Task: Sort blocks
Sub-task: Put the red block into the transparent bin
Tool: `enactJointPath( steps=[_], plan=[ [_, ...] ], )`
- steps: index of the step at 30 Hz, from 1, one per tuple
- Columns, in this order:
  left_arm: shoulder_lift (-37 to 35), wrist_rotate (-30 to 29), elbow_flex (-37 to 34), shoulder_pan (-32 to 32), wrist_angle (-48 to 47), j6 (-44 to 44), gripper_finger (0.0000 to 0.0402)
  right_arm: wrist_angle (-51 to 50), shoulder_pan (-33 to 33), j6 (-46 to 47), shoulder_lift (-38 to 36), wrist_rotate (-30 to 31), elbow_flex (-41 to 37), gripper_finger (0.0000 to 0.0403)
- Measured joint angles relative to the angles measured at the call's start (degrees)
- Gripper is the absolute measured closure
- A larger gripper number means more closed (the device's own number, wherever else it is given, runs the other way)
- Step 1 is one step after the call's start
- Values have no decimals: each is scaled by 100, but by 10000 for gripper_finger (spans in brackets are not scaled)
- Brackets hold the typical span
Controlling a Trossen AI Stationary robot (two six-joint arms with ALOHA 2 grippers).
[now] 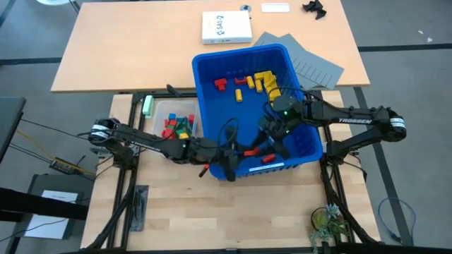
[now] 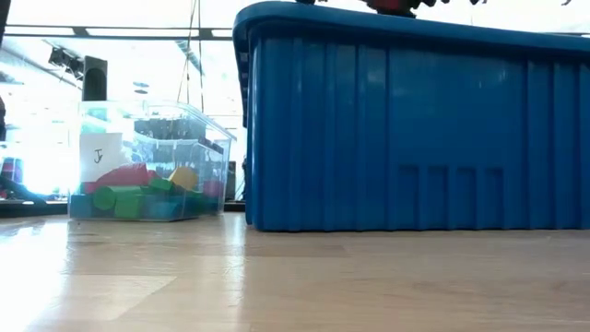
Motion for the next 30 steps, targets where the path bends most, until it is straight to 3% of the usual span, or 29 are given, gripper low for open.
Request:
enactJointPath(
  steps=[4, 7, 11, 13, 17, 23, 26, 30],
  plan=[
    [-290, -662, -2, -63, -259, -585, 337, 16, -207, -4, -199, -65, 0, 102],
    [-805, -1394, -2, -72, -897, -1610, 337, 48, -373, -13, -430, 102, 0, 79],
    [-1595, -2115, -2, 71, -2369, -2821, 337, 237, -583, -206, -731, 810, 2, 66],
    [-1954, -2195, -2, 228, -3208, -3511, 337, 270, -666, -296, -812, 1359, 4, 65],
    [-2451, -2212, -2, 713, -5159, -5004, 337, 292, -821, -452, -826, 2348, 4, 68],
    [-2588, -1478, -6, 1670, -7737, -6833, 337, 298, -1033, -837, -603, 2820, 4, 72],
    [-2526, -854, -54, 2070, -8308, -7144, 337, 318, -1132, -860, -470, 2845, 4, 72],
    [-2518, -442, -264, 2425, -8282, -7146, 332, 302, -1193, -791, -289, 2846, 3, 69]
  ],
)
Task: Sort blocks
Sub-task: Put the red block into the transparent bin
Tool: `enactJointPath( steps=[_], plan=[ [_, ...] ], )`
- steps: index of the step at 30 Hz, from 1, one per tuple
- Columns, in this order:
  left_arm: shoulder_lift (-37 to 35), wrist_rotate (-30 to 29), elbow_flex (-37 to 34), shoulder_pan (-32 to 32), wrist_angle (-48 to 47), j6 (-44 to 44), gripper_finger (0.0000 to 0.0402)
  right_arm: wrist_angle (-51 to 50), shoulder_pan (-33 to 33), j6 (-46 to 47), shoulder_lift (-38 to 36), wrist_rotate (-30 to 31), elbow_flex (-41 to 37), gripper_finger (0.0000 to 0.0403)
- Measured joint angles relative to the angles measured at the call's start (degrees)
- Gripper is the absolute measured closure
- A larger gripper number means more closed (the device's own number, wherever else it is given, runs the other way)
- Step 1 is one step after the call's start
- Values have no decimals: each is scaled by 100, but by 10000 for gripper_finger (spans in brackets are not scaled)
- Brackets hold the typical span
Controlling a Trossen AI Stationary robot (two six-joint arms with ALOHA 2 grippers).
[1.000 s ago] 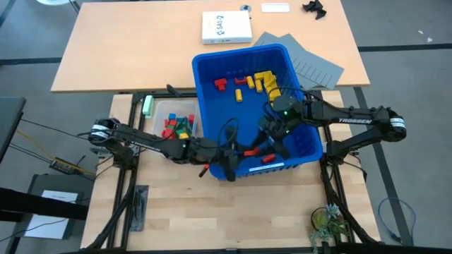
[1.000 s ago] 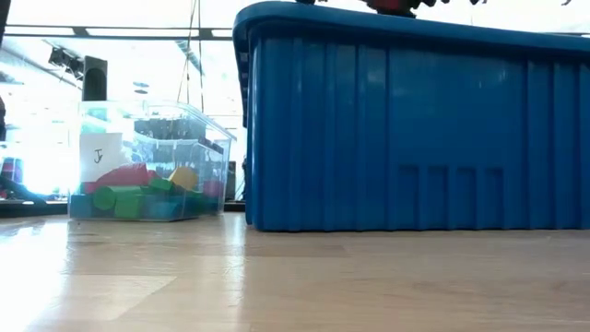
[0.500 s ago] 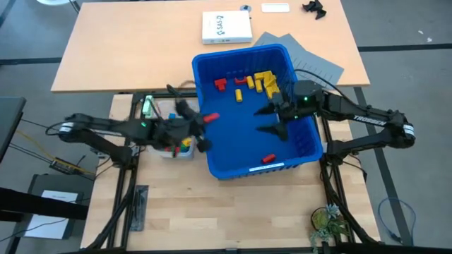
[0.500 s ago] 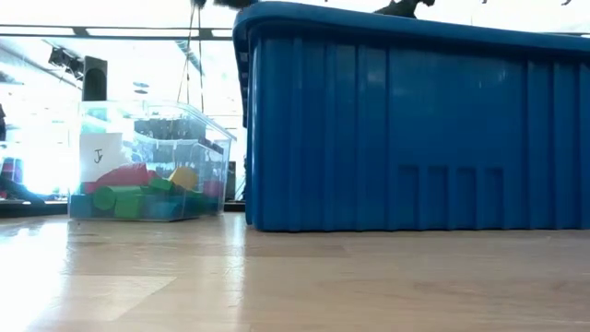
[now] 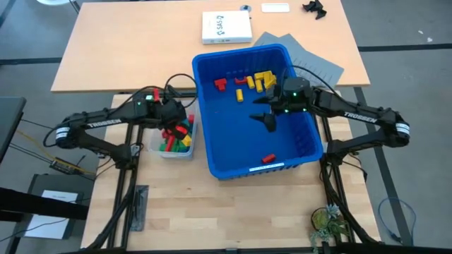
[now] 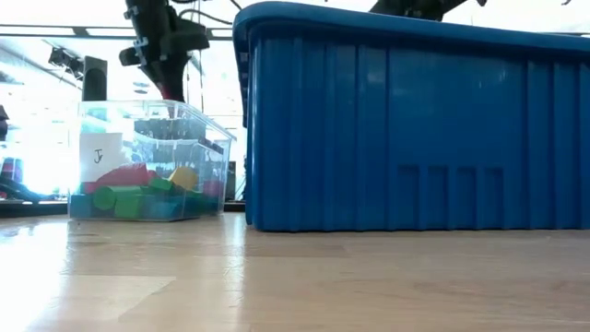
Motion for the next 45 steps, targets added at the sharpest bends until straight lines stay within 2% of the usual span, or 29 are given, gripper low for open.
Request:
enactJointPath(
  steps=[2, 4, 8, 10, 13, 20, 25, 31, 36, 41, 45],
  plan=[
    [0, -5, -46, 109, -24, -5, 297, 7, -20, -147, 96, 5, 1, 69],
    [0, -12, -52, 174, -3, -7, 244, -3, -46, -234, 175, 108, -2, 69],
    [0, -96, -52, 225, 209, 9, 148, 66, -164, -311, 351, 861, -3, 73],
    [-2, -159, -52, 225, 352, 70, 116, 180, -257, -445, 515, 1276, -2, 76],
    [-2, -305, -52, 223, 697, 179, 91, 449, -516, -710, 903, 1707, -3, 82],
    [-4, -351, -50, 194, 1543, 446, 88, 1615, -1407, -751, 2195, 1850, -3, 114],
    [-6, -342, -50, 194, 1758, 587, 92, 2469, -1973, -729, 2975, 1459, 20, 169],
    [-4, -338, -50, 194, 1803, 583, 92, 2389, -2467, -755, 3927, 572, 702, 279],
    [-5, -336, -49, 194, 2106, 581, 92, 2221, -2656, -759, 4590, 411, 1352, 357],
    [-5, -333, -48, 194, 2331, 581, 92, 2139, -2779, -760, 5036, 466, 1829, 398],
    [-5, -333, -48, 194, 2390, 579, 92, 2072, -2832, -724, 5381, 595, 2052, 396]
  ],
)
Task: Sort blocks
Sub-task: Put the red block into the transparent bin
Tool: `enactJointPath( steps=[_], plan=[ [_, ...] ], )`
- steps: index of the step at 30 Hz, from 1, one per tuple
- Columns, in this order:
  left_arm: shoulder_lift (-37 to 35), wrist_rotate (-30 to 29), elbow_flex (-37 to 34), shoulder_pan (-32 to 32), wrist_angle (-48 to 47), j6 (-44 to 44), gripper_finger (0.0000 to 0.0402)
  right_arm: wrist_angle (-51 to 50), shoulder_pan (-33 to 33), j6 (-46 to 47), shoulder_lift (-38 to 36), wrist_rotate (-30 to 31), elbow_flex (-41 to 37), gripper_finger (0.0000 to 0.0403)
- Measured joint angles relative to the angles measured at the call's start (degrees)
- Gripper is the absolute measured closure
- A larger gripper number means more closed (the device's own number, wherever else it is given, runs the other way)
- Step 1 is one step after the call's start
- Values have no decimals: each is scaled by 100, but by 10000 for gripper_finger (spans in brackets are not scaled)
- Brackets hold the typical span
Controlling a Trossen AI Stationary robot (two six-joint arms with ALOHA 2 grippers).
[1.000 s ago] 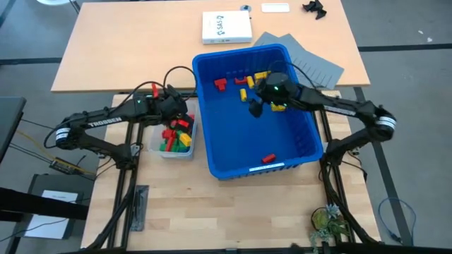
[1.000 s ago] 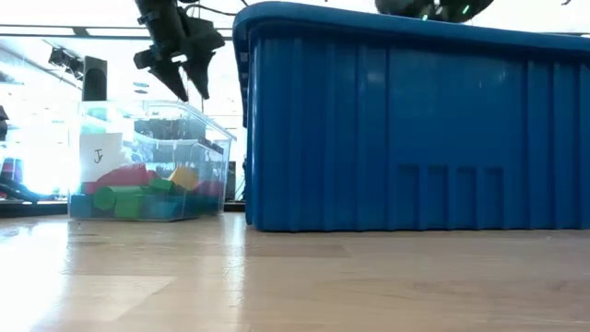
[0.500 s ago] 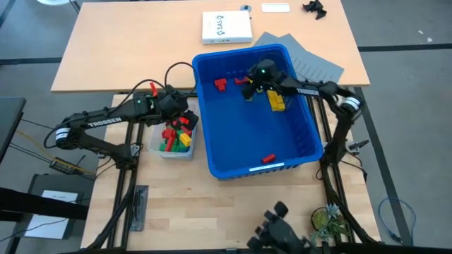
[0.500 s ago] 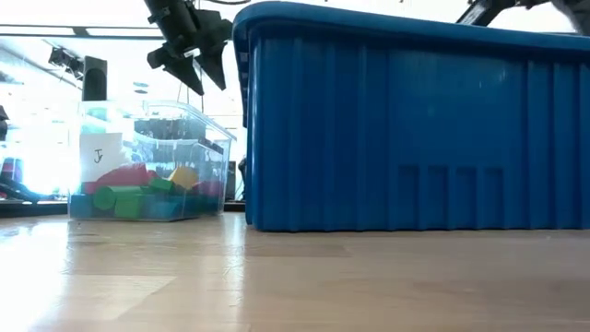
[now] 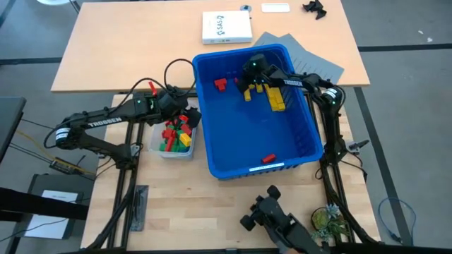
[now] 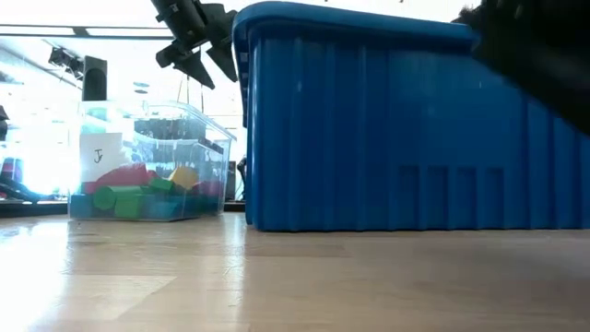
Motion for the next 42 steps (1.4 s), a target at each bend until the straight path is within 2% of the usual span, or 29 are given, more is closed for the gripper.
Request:
enactJointPath(
  steps=[8, 10, 17, 21, 25, 28, 32, 35, 40, 42],
  plan=[
    [0, 6, 0, -2, 2, 0, 92, -105, -14, -85, 356, -86, 178, 401],
    [0, 83, 0, -2, 0, -3, 92, -474, -14, -336, 290, -136, 184, 400],
    [0, 181, 0, -2, -8, -3, 92, -2449, 88, -1257, -218, -927, 116, 401],
    [-2, 203, 0, -21, 2, -3, 92, -3018, 193, -1558, -550, -1056, 123, 397],
    [-2, 220, 0, -42, 13, 4, 92, -3152, 218, -1714, -824, -1071, 124, 390],
    [-2, 262, 0, -42, 15, 0, 92, -3264, 236, -1337, -897, -1201, 126, 374],
    [-2, 262, 0, -42, 36, 0, 92, -3319, 328, -458, -909, -1858, 126, 325],
    [-2, 262, 0, -42, 111, 0, 92, -3231, 517, -30, -873, -1575, 123, 279],
    [-2, 262, 0, -42, 121, 0, 92, -2792, 874, 514, -809, -324, 78, 216],
    [-2, 262, 0, -42, 126, 0, 92, -2692, 958, 716, -777, -81, 77, 202]
  ],
)
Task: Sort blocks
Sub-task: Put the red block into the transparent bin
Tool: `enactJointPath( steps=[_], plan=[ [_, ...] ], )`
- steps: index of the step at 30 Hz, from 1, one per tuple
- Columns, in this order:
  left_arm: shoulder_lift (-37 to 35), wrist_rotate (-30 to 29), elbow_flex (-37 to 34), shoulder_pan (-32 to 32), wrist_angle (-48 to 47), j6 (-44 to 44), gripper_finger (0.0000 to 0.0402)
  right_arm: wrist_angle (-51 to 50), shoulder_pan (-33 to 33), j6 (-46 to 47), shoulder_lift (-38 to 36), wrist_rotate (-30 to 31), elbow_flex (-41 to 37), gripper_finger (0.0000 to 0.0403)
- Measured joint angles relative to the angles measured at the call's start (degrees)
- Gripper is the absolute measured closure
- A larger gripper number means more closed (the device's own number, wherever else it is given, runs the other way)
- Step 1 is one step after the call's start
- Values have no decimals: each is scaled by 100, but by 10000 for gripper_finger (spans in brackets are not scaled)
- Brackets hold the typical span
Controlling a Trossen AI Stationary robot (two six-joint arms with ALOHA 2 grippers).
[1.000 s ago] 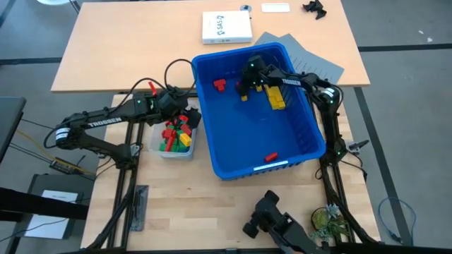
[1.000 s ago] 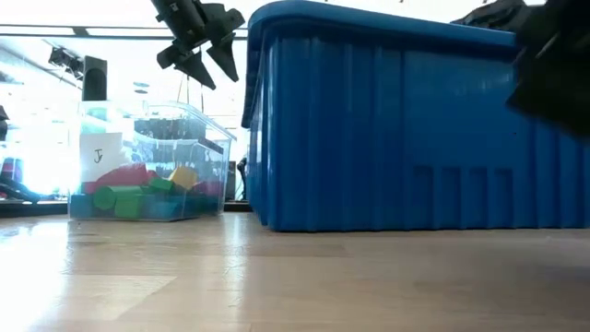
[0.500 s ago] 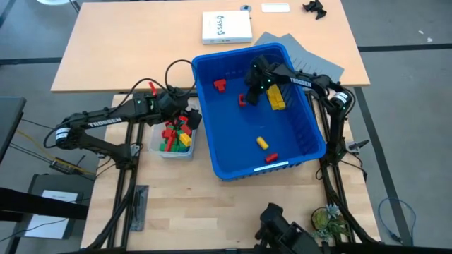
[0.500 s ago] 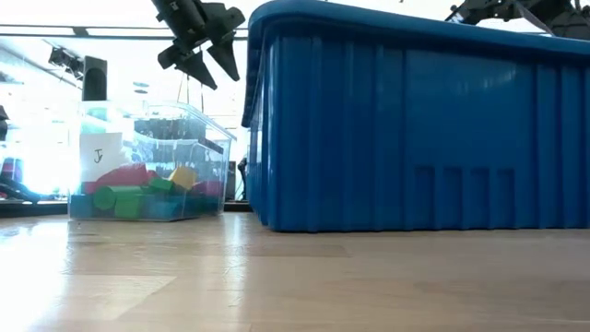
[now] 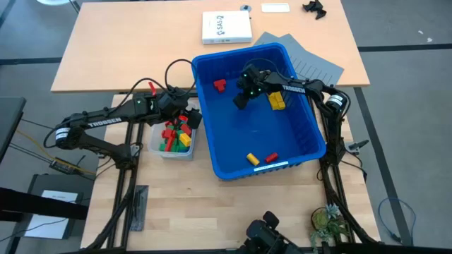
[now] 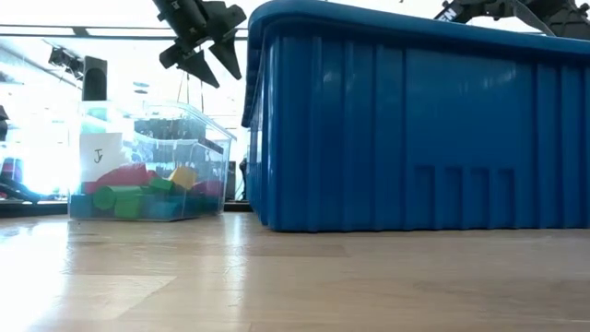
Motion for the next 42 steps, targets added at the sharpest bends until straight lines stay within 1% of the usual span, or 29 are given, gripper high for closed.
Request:
enactJointPath(
  steps=[3, 5, 7, 10, 14, 20, 30, 35, 38, 42],
  plan=[
    [0, 0, 0, 0, 4, 0, 92, 49, 80, 226, 71, 285, -8, 195],
    [0, 0, 0, 0, -1, 0, 92, -82, 105, 358, 130, 497, -21, 196],
    [0, 0, 0, 0, 8, 0, 92, 10, 119, 443, 242, 642, -19, 200],
    [0, 0, 0, 0, 5, 6, 92, 159, 125, 575, 423, 591, 12, 208],
    [0, 0, 2, 0, -5, 4, 92, 230, 128, 474, 639, 689, 1, 222],
    [2, -3, 2, 4, 104, 2, 92, 265, 141, 167, 678, 670, -1, 275],
    [0, -2, 9, 2, 142, 0, 92, 31, 162, -372, 626, 582, -1, 276],
    [2, 16, 7, -27, 268, 103, 92, -268, 240, -563, 278, 386, -34, 276],
    [2, 39, 5, -142, 598, 359, 92, -400, 296, -649, -177, 59, -25, 276],
    [2, 44, 4, -429, 1319, 889, 92, -462, 409, -665, -928, -427, -25, 276]
  ],
)
